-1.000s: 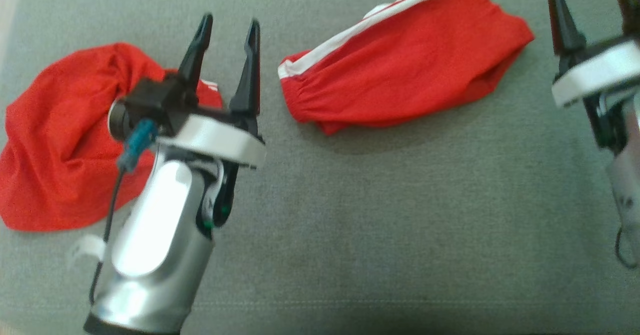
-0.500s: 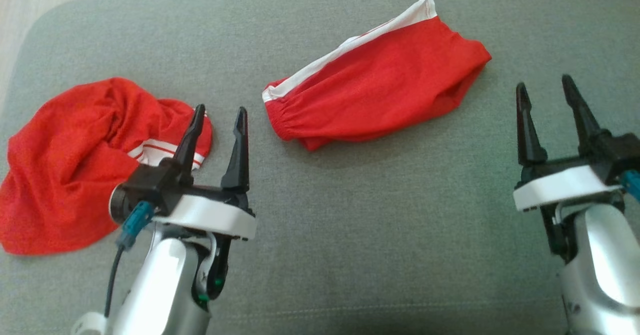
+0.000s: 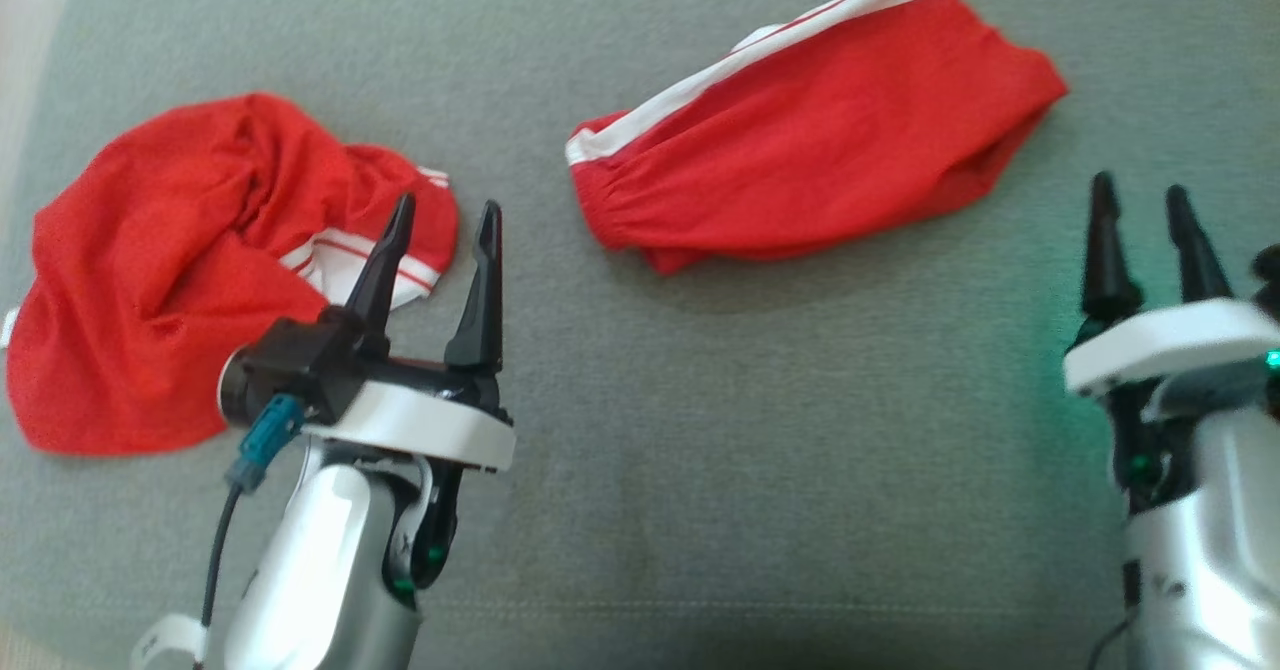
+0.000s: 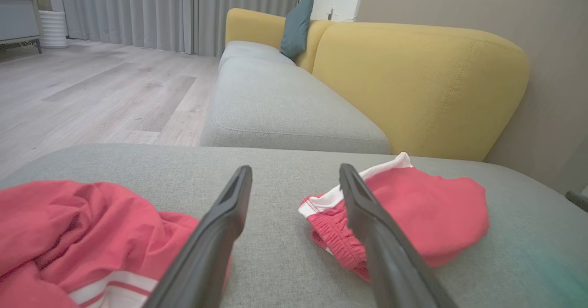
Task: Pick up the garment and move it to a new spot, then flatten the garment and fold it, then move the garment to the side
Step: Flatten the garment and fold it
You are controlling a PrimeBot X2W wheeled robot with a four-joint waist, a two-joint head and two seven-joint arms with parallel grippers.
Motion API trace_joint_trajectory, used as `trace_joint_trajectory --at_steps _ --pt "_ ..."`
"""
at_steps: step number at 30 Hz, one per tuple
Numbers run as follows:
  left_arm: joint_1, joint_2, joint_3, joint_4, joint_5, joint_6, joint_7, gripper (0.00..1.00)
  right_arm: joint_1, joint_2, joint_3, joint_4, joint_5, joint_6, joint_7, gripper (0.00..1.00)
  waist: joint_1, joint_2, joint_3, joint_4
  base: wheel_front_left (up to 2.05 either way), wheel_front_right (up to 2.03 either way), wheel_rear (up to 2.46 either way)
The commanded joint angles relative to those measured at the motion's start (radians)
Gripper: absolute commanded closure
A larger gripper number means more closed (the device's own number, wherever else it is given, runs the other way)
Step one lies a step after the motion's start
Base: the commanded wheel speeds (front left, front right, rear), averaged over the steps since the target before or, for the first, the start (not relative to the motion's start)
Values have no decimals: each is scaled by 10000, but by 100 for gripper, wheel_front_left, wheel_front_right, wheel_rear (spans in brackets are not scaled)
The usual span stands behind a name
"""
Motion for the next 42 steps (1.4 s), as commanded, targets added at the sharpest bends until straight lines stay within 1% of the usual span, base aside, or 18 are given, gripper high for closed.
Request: trace_joint_trajectory --at_steps 1,8,9,12,15,21,26,32,38,42 --pt "-556 26 264 -374 -19 -8 -53 0 -660 94 -101 -157 645 31 420 0 1 -1 354 336 0 0 0" --pt "-834 24 13 -258 -91 219 -53 0 -1618 126 -696 792 3028 31 1728 0 1 -1 856 949 0 0 0" --pt "-834 24 13 -258 -91 219 -53 0 -1618 126 -696 792 3028 31 1728 0 1 -1 856 949 0 0 0" --pt "-893 24 -59 -273 -153 248 -53 0 -2028 127 -1010 1354 3449 31 2022 0 1 -1 964 1148 0 0 0" --pt "-943 23 -128 -334 -157 315 -53 0 -2489 128 -1417 2127 3533 31 2340 0 1 -1 1026 1372 0 0 0" --pt "-998 23 -308 -459 -196 407 -53 0 -3072 128 -2006 2973 3345 31 2674 0 1 -1 1133 1625 0 0 0" --pt "-993 23 -447 -487 -257 476 -53 0 -3510 129 -2220 3498 3418 31 2805 0 1 -1 1191 1725 0 0 0" --pt "-1048 22 -613 -480 -257 509 -53 0 -3782 129 -2015 3677 3526 31 2789 0 1 -1 1248 1796 0 0 0" --pt "-1079 22 -709 -412 -220 469 -53 0 -3719 129 -1461 3440 3746 31 2641 0 1 -1 1254 1820 0 0 0" --pt "-1088 22 -730 -386 -183 462 -53 0 -3680 129 -1285 3427 3780 31 2581 0 1 -1 1247 1845 0 0 0"
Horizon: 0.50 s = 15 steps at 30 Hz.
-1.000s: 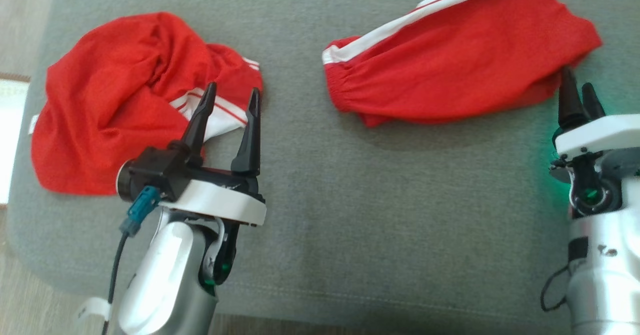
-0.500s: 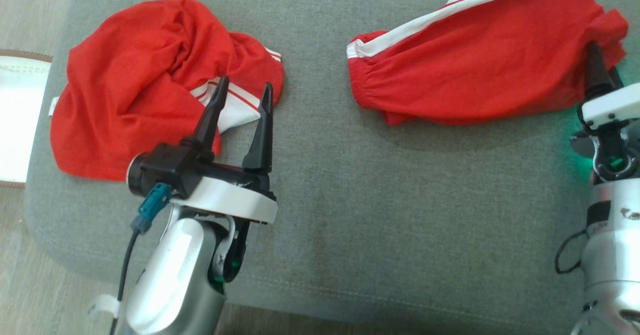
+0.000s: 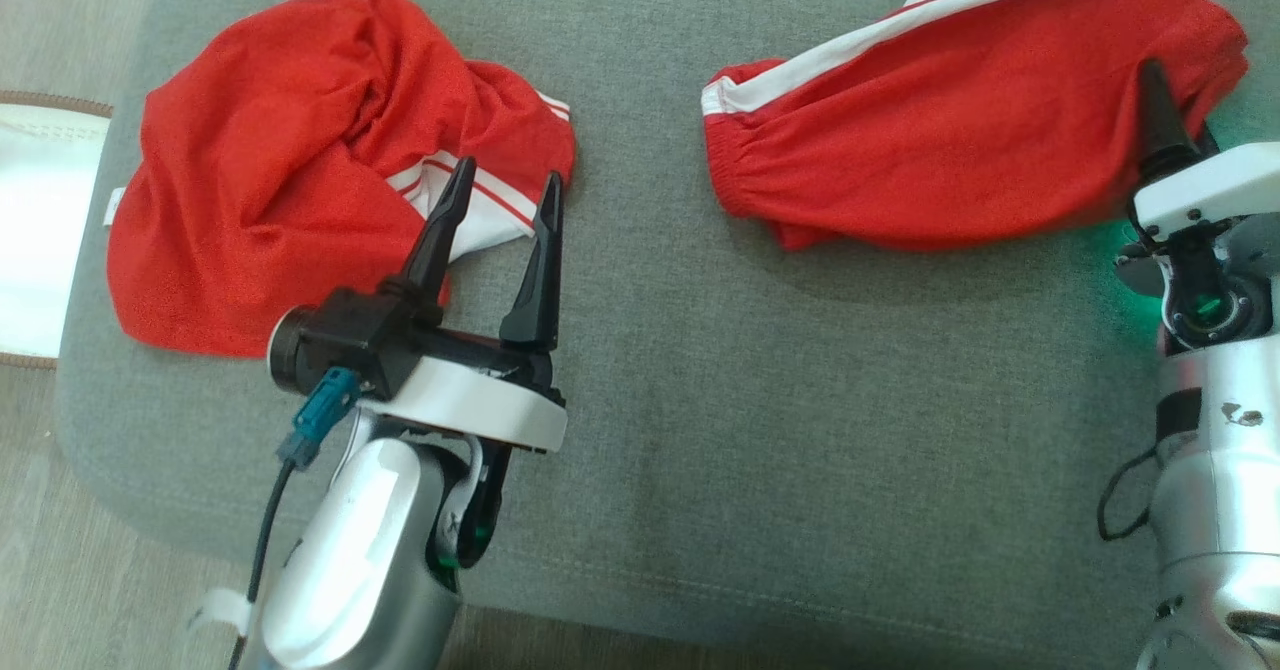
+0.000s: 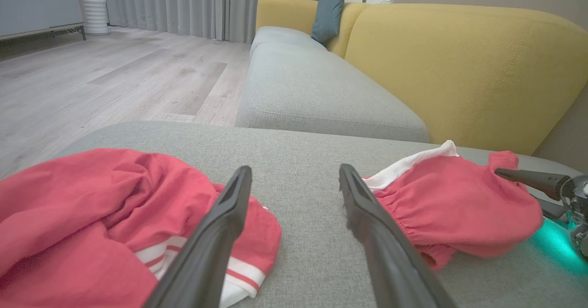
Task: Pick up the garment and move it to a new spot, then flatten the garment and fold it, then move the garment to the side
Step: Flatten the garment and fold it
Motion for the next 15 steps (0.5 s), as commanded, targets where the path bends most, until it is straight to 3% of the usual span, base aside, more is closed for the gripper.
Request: trace_joint_trajectory --at_steps 1,15 --pt "-343 78 315 -293 14 12 -53 0 -43 323 333 -55 125 42 -10 0 0 0 1 15 0 0 0" --pt "-347 78 273 -324 -77 85 -53 0 -985 323 -200 1131 -1202 42 -468 0 0 0 130 26 0 0 0"
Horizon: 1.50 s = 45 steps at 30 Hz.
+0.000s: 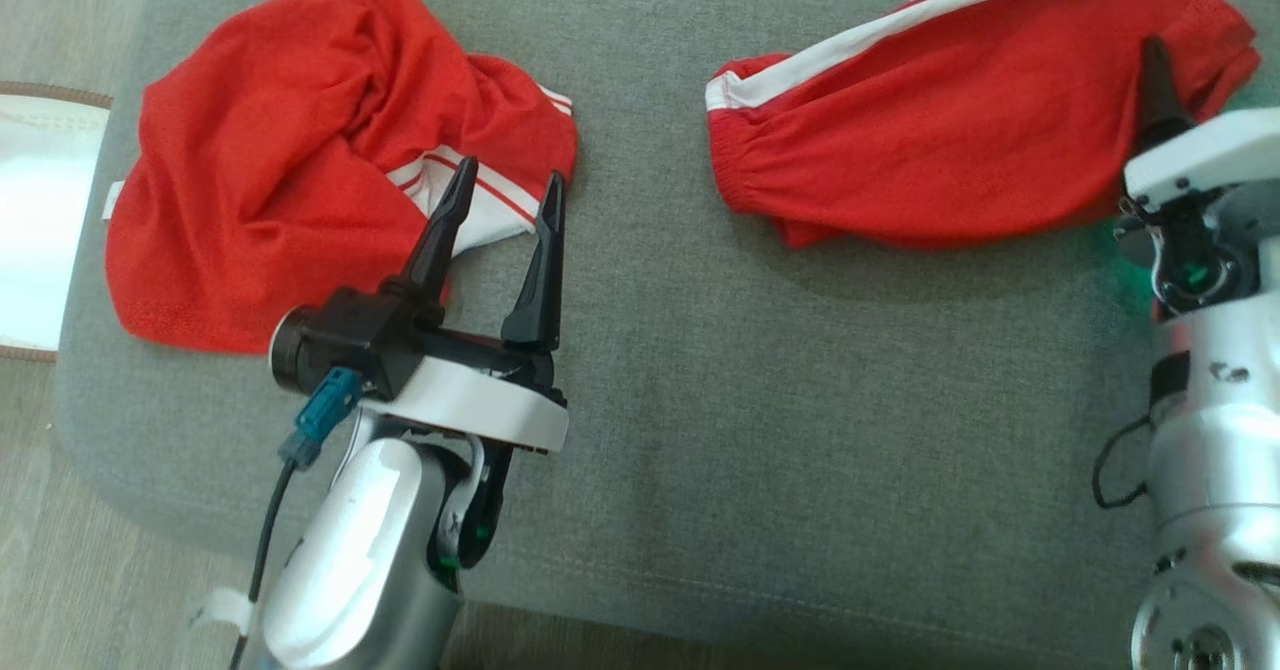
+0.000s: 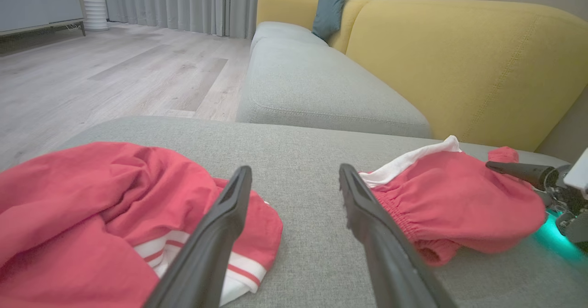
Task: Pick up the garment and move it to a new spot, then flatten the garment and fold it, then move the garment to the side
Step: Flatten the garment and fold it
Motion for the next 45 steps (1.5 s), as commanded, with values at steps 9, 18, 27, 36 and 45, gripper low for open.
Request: trace_joint_trajectory --at_steps 9,18,27,36,45 --pt "-354 80 278 -170 -121 47 -53 0 -665 298 -144 1021 -993 42 -509 100 0 -1 -201 -195 0 0 0" --pt "15 80 415 -70 -26 -5 -53 0 -123 278 -1655 1039 -1613 42 -1559 100 0 -1 -946 -786 0 0 0" --pt "337 80 623 -103 107 -66 -53 0 1022 292 -3097 -147 -2387 42 -1896 100 0 -1 -1323 -1478 0 0 0" --pt "339 80 637 -58 138 -130 -53 0 1074 296 -2441 -409 -1962 42 -2568 100 0 -1 -1429 -1630 0 0 0" --pt "463 79 707 36 104 -164 -53 0 1158 297 -19 -1013 -683 42 -3047 100 0 -1 -1728 -1488 0 0 0"
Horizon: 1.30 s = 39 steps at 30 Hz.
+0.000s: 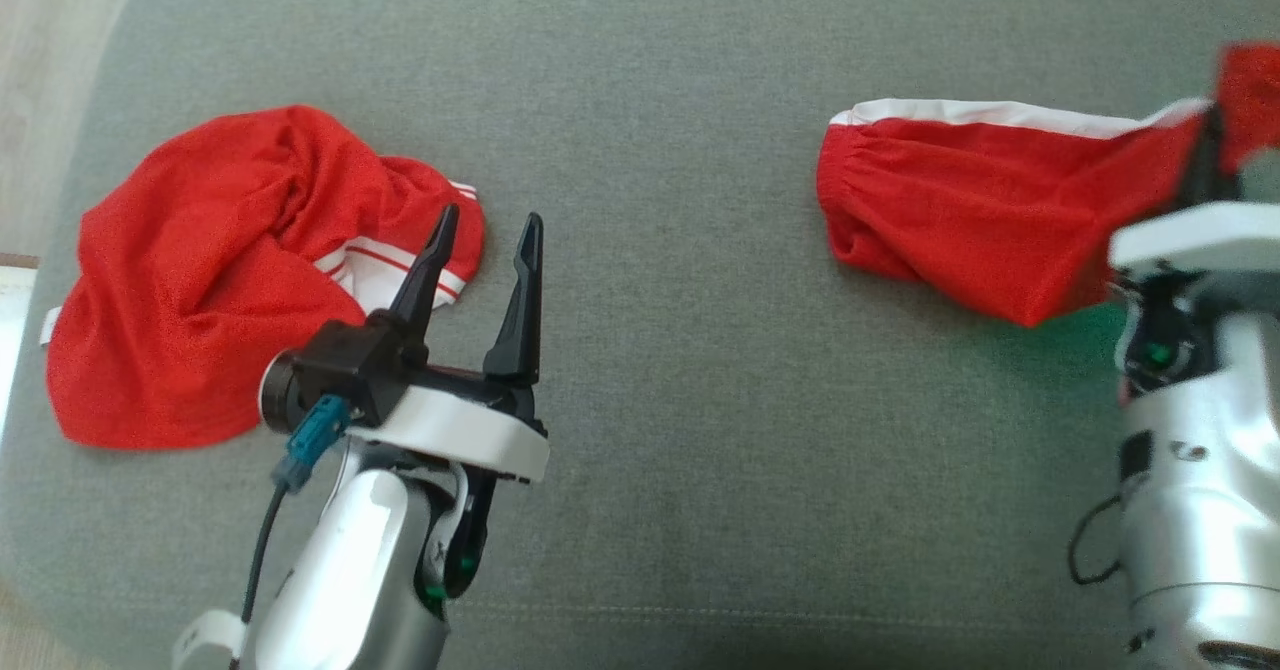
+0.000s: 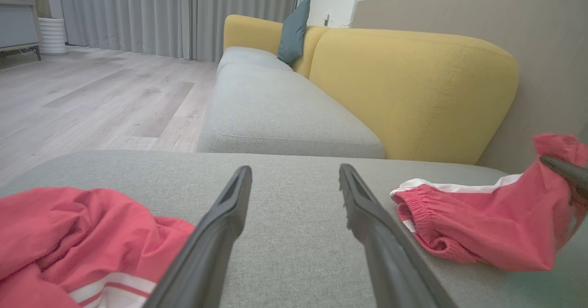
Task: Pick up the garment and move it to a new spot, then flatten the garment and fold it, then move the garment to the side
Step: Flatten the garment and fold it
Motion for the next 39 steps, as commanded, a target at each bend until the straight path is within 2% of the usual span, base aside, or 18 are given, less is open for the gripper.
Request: trace_joint_trajectory --at_steps 1,7,9,17,23,24,25,26,30,39 --pt "-23 76 381 -289 82 -43 -53 0 -110 -8 812 -539 263 40 -126 100 0 0 -94 80 0 0 0" --pt "124 76 391 -301 14 4 -53 0 591 -7 3339 -1275 1078 40 -229 100 0 0 -298 360 0 0 0" --pt "156 76 373 -304 -5 13 -53 0 762 -7 3803 -1295 1014 40 -248 100 0 0 -334 449 0 0 0" --pt "246 76 340 -348 -43 73 -53 0 1061 -7 4958 -1001 1132 40 -362 100 0 0 -330 714 0 0 0" --pt "240 76 345 -383 -60 110 -53 0 971 -7 5666 -723 623 40 -446 100 0 0 -209 775 0 0 0" --pt "236 76 342 -389 -65 117 -53 0 947 -7 5794 -686 498 40 -464 95 0 0 -184 774 0 0 0" --pt "232 76 335 -393 -72 125 -53 0 930 -7 5934 -659 388 40 -486 51 0 0 -158 771 0 0 0" --pt "227 76 325 -396 -80 132 -53 0 921 -7 6089 -642 321 40 -507 0 0 0 -132 766 0 0 0" --pt "193 76 303 -388 -100 151 -53 0 937 -7 6813 -528 38 40 -504 0 0 0 -48 720 0 0 0" --pt "38 76 322 -323 -67 139 -53 0 939 -7 7803 213 290 40 -96 0 0 0 10 576 0 0 0"
